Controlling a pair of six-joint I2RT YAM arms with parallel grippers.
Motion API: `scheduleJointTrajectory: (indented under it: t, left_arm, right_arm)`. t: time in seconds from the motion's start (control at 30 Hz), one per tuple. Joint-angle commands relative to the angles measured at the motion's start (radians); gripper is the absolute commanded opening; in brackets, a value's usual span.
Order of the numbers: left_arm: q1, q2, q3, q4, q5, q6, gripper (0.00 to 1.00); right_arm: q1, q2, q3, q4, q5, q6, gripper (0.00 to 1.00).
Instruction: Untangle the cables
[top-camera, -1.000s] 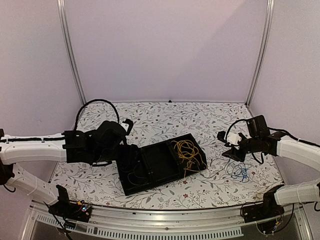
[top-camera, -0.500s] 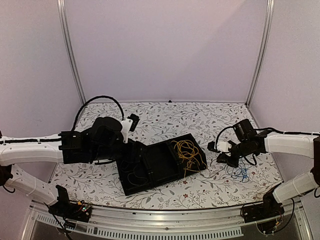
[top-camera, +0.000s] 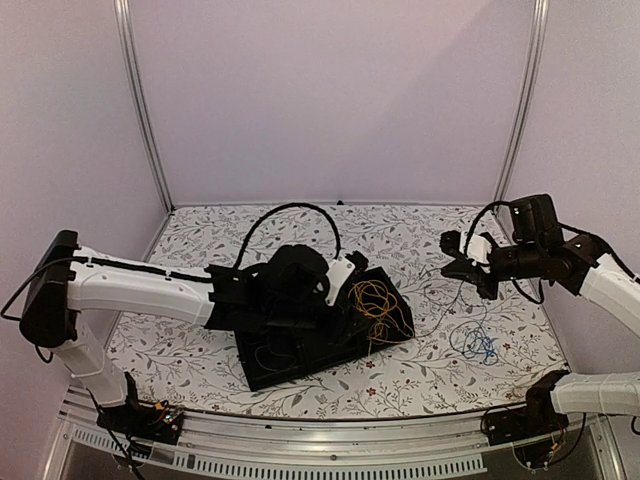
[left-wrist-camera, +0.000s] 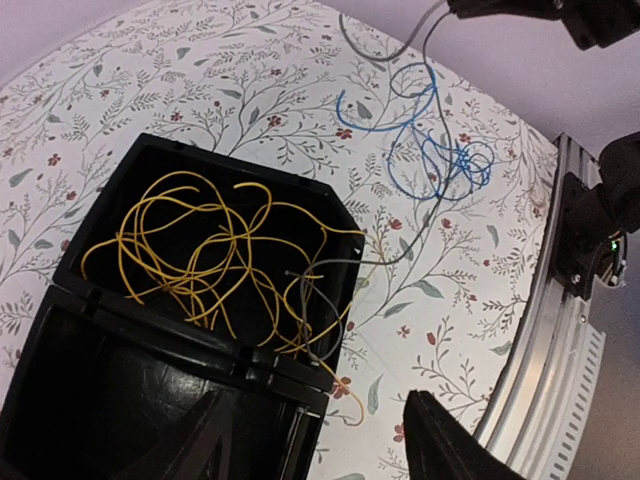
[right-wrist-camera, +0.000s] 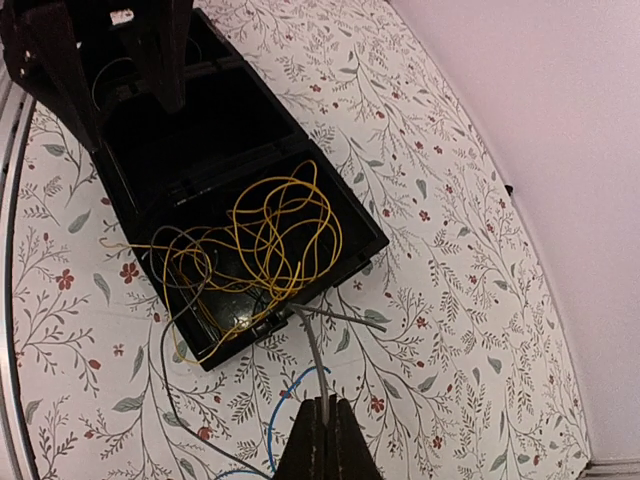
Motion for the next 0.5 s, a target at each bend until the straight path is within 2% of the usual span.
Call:
scheduleJointTrajectory:
  t: [0.0,0.23,0.47]
  left_arm:
    - [-0.047,0.037,0.057,0.13,0.045,0.074,0.61]
    - [-0.078,0.055,0.098,0.364,0.122,0.129,0.62]
    - [-0.078,0.159,0.246,0.449,0.116,0.174,0.63]
  right_arm:
    - [0.004,-0.046,0.105,-0.149,-0.147,0.017,0.0]
    - [0.003,-0.022,0.272,-0.239,-0.222,0.05,0.0]
    - [-0.002,-0.009,0.436,-0.307,-0.266,0.07,0.0]
